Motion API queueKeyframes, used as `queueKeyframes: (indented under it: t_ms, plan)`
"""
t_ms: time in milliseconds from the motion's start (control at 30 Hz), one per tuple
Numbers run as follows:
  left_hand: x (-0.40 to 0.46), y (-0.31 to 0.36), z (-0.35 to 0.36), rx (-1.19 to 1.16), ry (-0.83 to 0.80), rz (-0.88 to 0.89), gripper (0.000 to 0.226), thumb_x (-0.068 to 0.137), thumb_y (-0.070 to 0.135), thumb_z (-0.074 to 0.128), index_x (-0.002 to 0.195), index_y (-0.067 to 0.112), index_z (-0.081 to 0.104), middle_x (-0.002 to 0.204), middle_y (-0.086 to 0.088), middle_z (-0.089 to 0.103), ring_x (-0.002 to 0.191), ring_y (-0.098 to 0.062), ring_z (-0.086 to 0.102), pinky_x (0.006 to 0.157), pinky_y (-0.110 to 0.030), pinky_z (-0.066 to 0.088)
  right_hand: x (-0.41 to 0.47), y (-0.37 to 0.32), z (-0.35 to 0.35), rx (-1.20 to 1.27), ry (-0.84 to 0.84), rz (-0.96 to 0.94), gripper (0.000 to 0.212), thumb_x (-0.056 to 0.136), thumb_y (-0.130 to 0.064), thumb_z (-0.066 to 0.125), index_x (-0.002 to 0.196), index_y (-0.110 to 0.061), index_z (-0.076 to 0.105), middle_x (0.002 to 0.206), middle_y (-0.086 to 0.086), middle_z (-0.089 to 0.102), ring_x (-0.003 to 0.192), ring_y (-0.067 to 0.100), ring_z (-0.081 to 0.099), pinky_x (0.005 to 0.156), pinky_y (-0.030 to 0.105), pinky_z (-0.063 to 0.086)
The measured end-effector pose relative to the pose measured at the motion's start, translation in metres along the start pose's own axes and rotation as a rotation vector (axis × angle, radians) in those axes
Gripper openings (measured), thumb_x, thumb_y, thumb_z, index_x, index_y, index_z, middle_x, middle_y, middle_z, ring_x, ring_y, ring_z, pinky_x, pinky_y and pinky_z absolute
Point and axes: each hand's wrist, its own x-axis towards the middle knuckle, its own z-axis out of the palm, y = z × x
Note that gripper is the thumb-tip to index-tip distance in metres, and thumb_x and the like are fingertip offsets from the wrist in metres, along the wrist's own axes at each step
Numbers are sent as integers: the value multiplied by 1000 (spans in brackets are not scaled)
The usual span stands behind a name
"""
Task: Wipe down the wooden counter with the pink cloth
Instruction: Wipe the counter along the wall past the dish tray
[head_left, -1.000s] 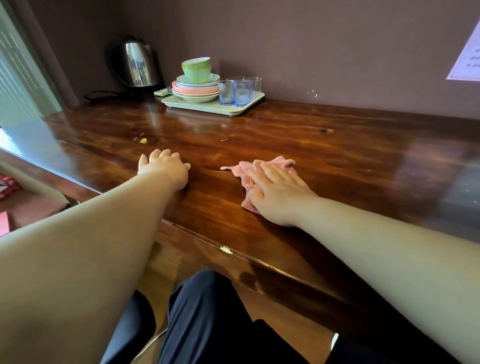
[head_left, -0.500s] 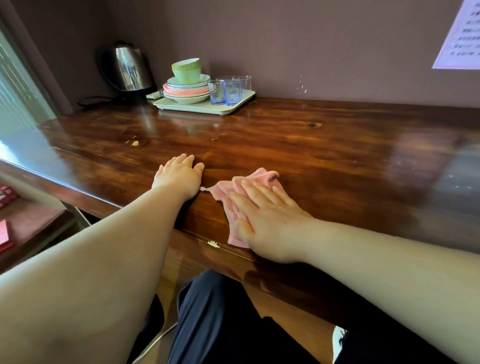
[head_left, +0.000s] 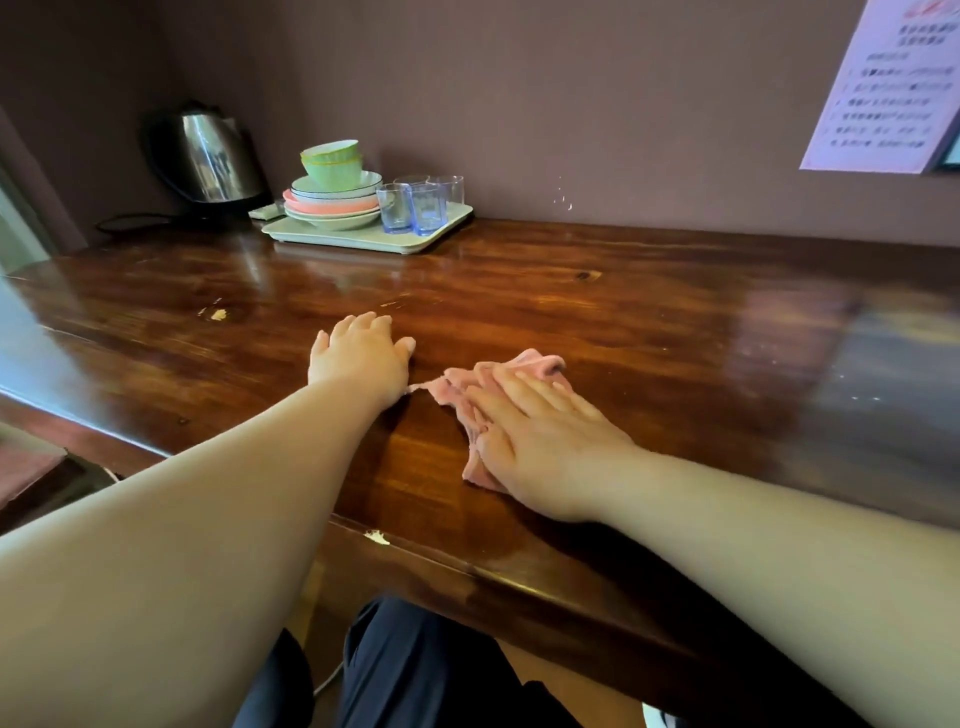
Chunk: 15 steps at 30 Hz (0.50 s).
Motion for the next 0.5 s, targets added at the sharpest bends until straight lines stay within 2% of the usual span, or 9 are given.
queueKeyframes:
  t_ms: [100, 200, 300, 433, 500]
  plan:
    - [3, 20, 3, -39, -47, 11, 56, 101, 45, 35, 150, 19, 30, 158, -2, 27, 145, -22, 20, 118, -44, 13, 26, 9, -17, -8, -3, 113, 56, 107, -41, 10, 160, -37, -8, 167, -9, -18, 153, 14, -20, 125, 46, -8]
    - [8, 33, 3, -107, -74, 11, 55, 101, 43, 36, 150, 19, 30, 157, -2, 27, 145, -23, 21, 118, -46, 14, 15, 15, -9, -10, -44, 32, 57, 105, -45, 7, 158, -40, -13, 166, -10, -23, 151, 14, -25, 124, 47, -10]
    - [18, 43, 4, -142, -58, 65, 54, 101, 42, 35, 151, 19, 29, 158, -1, 26, 146, -21, 19, 118, -45, 12, 6, 31, -4, -27, -8, -22, 58, 102, -47, 4, 158, -41, -12, 165, -14, -23, 150, 10, -26, 122, 41, -16]
    - [26, 55, 6, -150, -56, 88, 53, 102, 38, 36, 150, 19, 30, 157, -2, 28, 146, -21, 20, 118, -44, 12, 45, 54, -30, -15, 37, 134, 54, 108, -37, 7, 161, -36, -6, 168, -11, -14, 153, 11, -17, 125, 46, -4]
    - [28, 65, 7, -151, -56, 104, 52, 102, 36, 37, 150, 18, 30, 157, -2, 28, 146, -22, 21, 118, -44, 13, 54, 58, -29, -45, 33, 126, 54, 108, -36, 6, 160, -36, -7, 168, -10, -15, 154, 14, -18, 125, 48, -4]
